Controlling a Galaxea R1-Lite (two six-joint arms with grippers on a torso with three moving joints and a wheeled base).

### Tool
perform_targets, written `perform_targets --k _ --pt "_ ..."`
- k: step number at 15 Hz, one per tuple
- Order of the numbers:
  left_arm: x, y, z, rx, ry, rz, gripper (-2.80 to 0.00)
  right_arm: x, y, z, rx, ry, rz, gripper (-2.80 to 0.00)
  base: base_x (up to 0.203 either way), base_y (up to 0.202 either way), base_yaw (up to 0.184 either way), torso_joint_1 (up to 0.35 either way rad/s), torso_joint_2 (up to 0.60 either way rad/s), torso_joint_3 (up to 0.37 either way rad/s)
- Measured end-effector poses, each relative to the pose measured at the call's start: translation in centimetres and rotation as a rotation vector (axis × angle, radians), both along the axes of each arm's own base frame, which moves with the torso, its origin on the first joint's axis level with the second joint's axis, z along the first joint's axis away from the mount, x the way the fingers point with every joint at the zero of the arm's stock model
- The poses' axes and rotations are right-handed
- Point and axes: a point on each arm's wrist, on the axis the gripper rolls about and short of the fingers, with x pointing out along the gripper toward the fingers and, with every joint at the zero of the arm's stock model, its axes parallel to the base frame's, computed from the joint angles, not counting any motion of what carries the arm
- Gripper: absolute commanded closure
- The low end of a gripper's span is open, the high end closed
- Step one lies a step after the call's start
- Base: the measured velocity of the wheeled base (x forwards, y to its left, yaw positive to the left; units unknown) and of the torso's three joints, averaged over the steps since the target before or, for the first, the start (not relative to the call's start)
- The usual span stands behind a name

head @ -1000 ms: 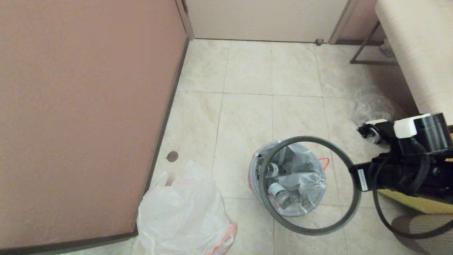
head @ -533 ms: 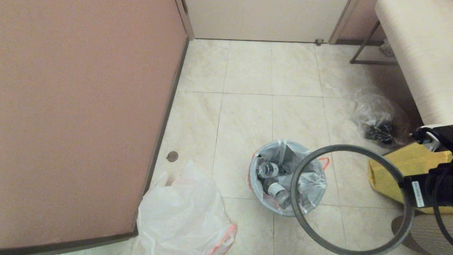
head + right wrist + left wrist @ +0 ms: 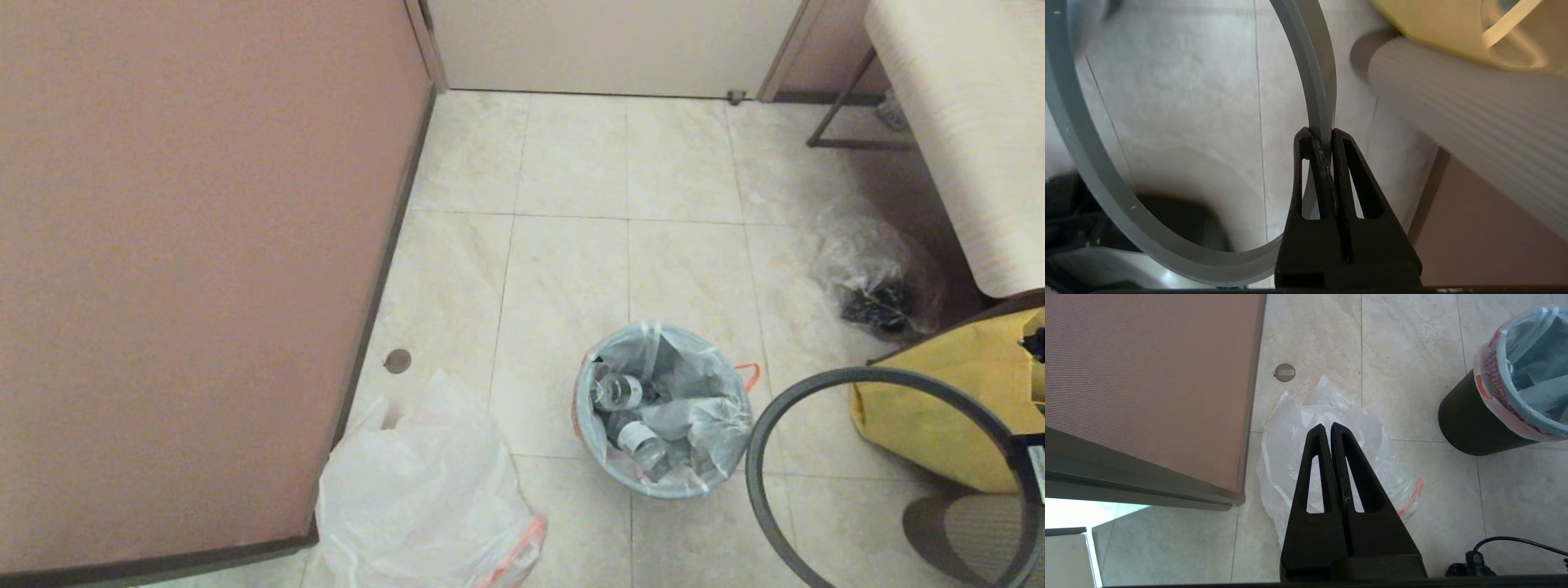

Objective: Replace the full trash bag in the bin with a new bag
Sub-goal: Place the trash can ring on the floor

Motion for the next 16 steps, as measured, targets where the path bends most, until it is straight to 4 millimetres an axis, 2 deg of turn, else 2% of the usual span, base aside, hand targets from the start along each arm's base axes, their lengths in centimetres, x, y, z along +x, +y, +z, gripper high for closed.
perform_targets --k 4,11,16 --pt "0.0 0.0 0.0 0.0 0.0 0.0 0.0 4.0 -1.9 -2.7 0.027 0.027 -0.006 0.0 0.0 0.0 0.0 0.0 0.0 0.0" --pt "0.0 0.0 0.0 0.0 0.0 -0.001 0.0 13.7 -6.9 -11.5 0.019 0.022 0.035 0.0 0.0 0.0 0.0 0.0 0.0 0.0" --pt "0.0 0.0 0.0 0.0 0.0 0.0 0.0 19.1 -9.6 -15.8 0.082 -0.004 0.078 0.0 0.0 0.0 0.0 0.0 0.0 0.0"
